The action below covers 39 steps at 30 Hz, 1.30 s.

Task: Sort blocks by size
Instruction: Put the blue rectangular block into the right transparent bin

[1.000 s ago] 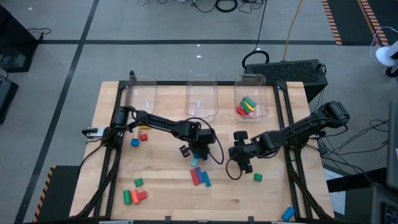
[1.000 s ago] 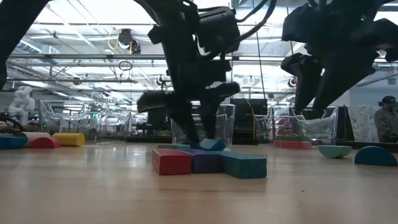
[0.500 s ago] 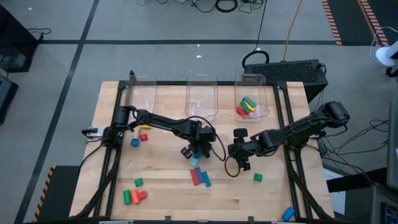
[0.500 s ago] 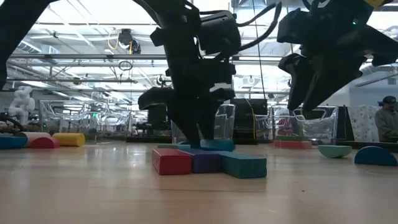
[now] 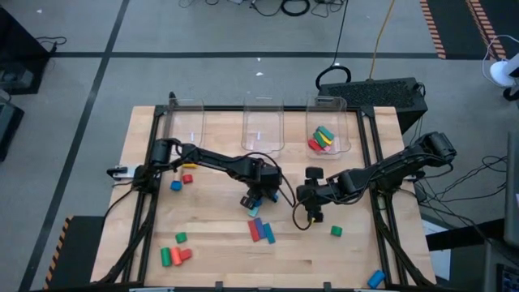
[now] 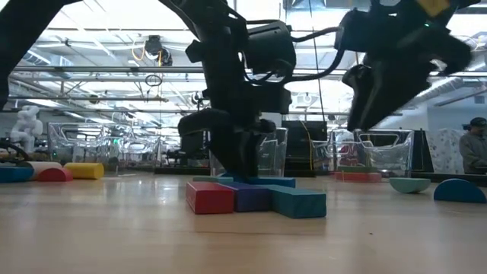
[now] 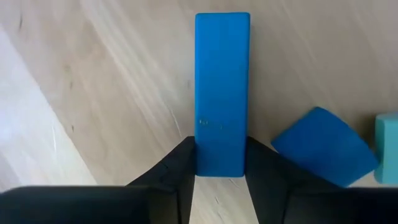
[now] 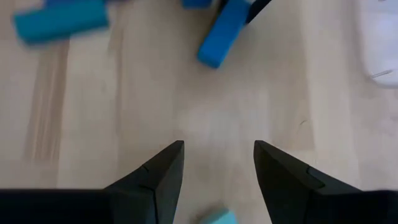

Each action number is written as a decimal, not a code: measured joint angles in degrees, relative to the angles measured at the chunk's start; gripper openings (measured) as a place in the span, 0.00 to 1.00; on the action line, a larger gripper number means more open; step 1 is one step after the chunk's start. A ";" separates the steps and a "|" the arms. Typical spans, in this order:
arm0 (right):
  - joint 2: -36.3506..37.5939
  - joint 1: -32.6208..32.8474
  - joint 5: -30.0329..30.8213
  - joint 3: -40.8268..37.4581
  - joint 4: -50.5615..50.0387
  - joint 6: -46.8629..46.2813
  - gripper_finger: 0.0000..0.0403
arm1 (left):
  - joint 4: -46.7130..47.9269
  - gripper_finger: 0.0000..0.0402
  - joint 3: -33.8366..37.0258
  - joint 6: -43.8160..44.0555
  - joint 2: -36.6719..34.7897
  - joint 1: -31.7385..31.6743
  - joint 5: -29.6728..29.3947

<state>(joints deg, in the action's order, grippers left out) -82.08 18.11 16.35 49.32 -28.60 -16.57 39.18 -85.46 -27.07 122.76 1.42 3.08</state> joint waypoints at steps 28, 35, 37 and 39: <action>-0.02 2.33 17.59 0.00 11.94 1.44 0.53 | -5.64 0.28 0.16 13.18 -8.42 2.52 -3.42; 7.75 10.82 36.24 -0.09 6.70 0.74 0.52 | -5.76 0.28 -0.12 13.05 -10.49 2.71 -5.15; 9.18 11.61 36.14 -0.12 4.51 -2.08 0.52 | -6.84 0.28 -0.10 13.01 -11.40 2.68 -5.34; 9.71 12.21 36.04 -1.34 4.62 -3.66 0.52 | -8.90 0.28 -0.10 12.81 -12.68 2.63 -5.42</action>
<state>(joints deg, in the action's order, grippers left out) -72.37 30.32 52.39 47.98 -23.97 -20.23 30.28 -85.56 -14.26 110.07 4.05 -2.34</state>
